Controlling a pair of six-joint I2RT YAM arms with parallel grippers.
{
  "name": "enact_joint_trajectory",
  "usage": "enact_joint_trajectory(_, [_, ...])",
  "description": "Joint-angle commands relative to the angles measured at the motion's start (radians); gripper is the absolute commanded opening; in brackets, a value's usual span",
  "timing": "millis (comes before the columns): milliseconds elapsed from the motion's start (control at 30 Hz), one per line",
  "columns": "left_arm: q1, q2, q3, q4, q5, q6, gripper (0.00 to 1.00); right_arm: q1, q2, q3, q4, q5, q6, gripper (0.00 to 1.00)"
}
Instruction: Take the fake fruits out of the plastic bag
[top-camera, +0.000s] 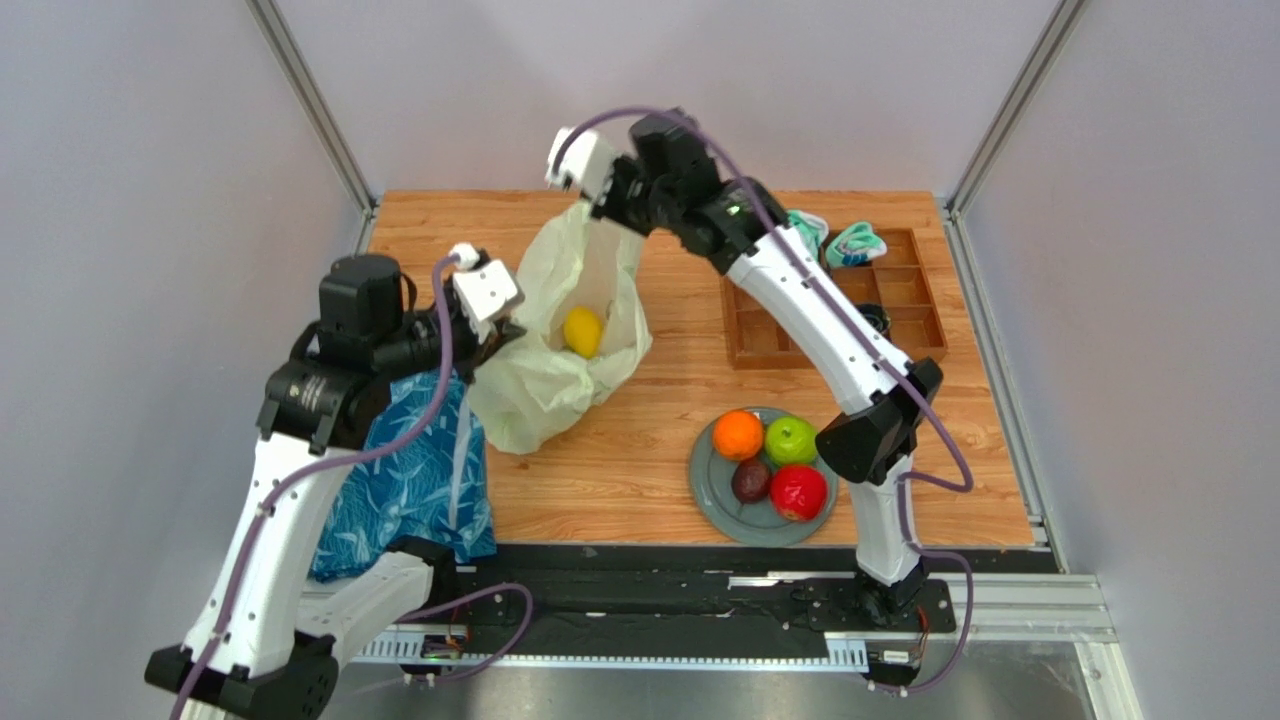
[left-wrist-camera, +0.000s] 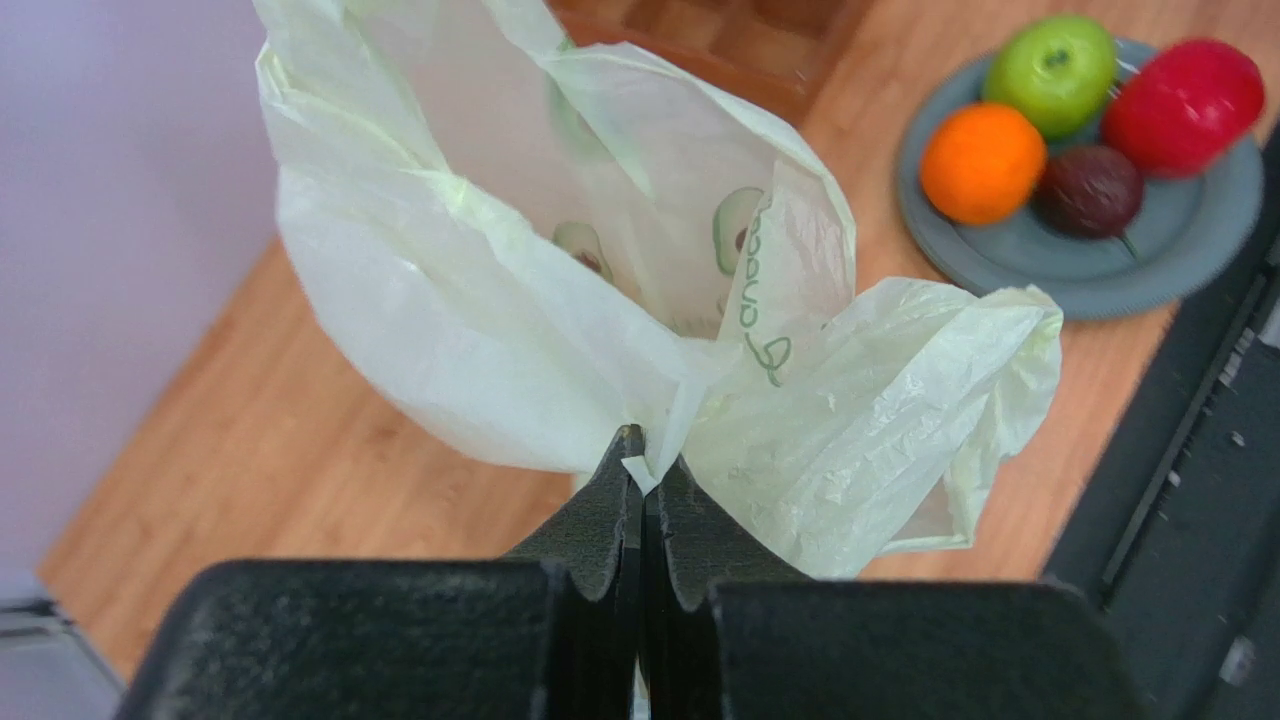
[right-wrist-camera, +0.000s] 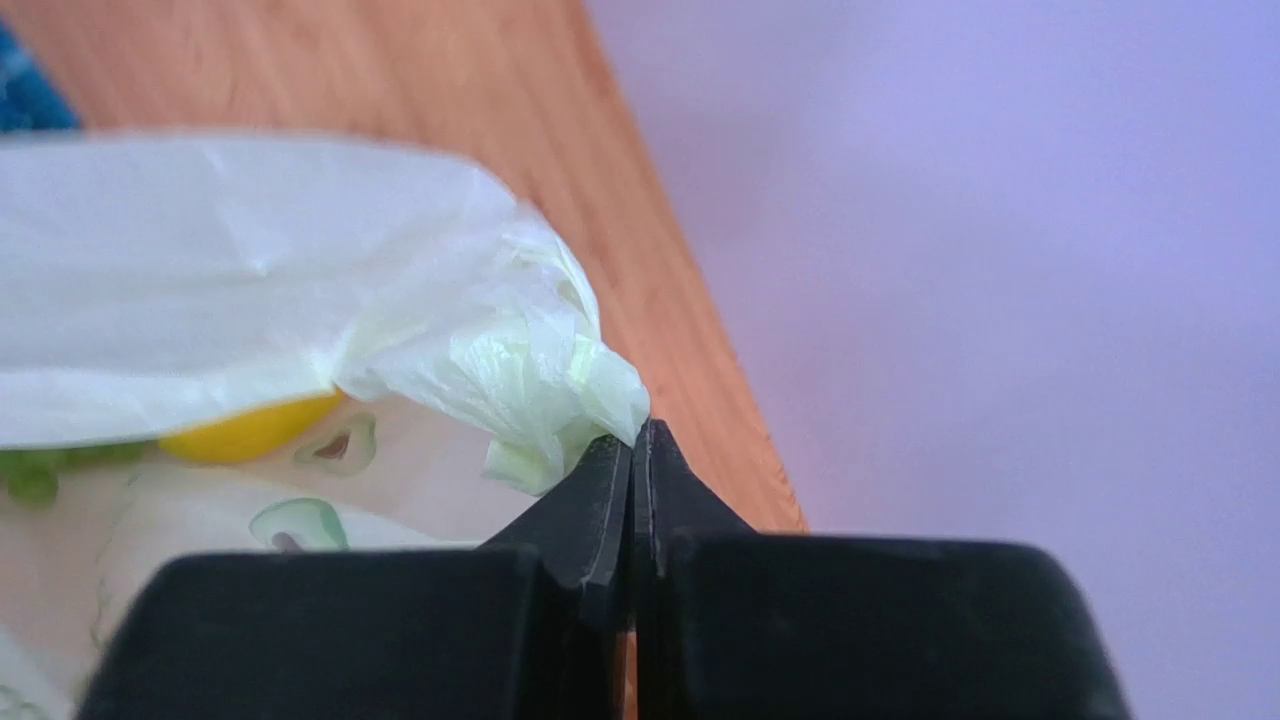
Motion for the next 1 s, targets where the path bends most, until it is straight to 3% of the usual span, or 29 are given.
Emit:
enact_joint_trajectory(0, [0.002,0.115,0.222,0.142,-0.013,0.038,0.00,-0.053,-0.049,0.034,0.121,-0.164,0.283,0.00])
enact_joint_trajectory(133, [0.002,0.154,0.399,0.139,0.033,0.035,0.00,-0.053,-0.192,-0.147,0.188,-0.178,0.380,0.00])
enact_joint_trajectory(233, [0.002,0.125,0.415,0.082,0.093,0.035,0.00,-0.041,-0.350,-0.367,0.180,-0.184,0.391,0.00])
enact_joint_trajectory(400, [0.000,-0.032,0.306,-0.172,0.196,0.107,0.00,-0.033,-0.649,-0.664,0.112,-0.247,0.420,0.00])
enact_joint_trajectory(567, [0.000,-0.226,0.067,-0.370,0.239,0.174,0.00,-0.033,-0.767,-0.920,0.120,-0.078,0.506,0.00])
enact_joint_trajectory(600, [0.000,-0.251,0.036,-0.375,0.246,0.173,0.00,-0.033,-0.772,-0.923,0.123,-0.049,0.513,0.03])
enact_joint_trajectory(667, [0.000,-0.292,-0.018,-0.371,0.249,0.145,0.00,-0.033,-0.771,-0.861,0.134,-0.060,0.504,0.20])
enact_joint_trajectory(800, [0.000,-0.290,-0.010,-0.355,0.242,0.102,0.00,-0.006,-0.702,-0.623,0.053,-0.274,0.458,0.66])
enact_joint_trajectory(900, [0.000,-0.273,-0.004,-0.335,0.254,0.082,0.00,0.051,-0.625,-0.522,-0.061,-0.424,0.451,0.70])
enact_joint_trajectory(967, [0.000,-0.262,-0.003,-0.314,0.256,0.061,0.00,0.117,-0.605,-0.534,-0.087,-0.440,0.437,0.70])
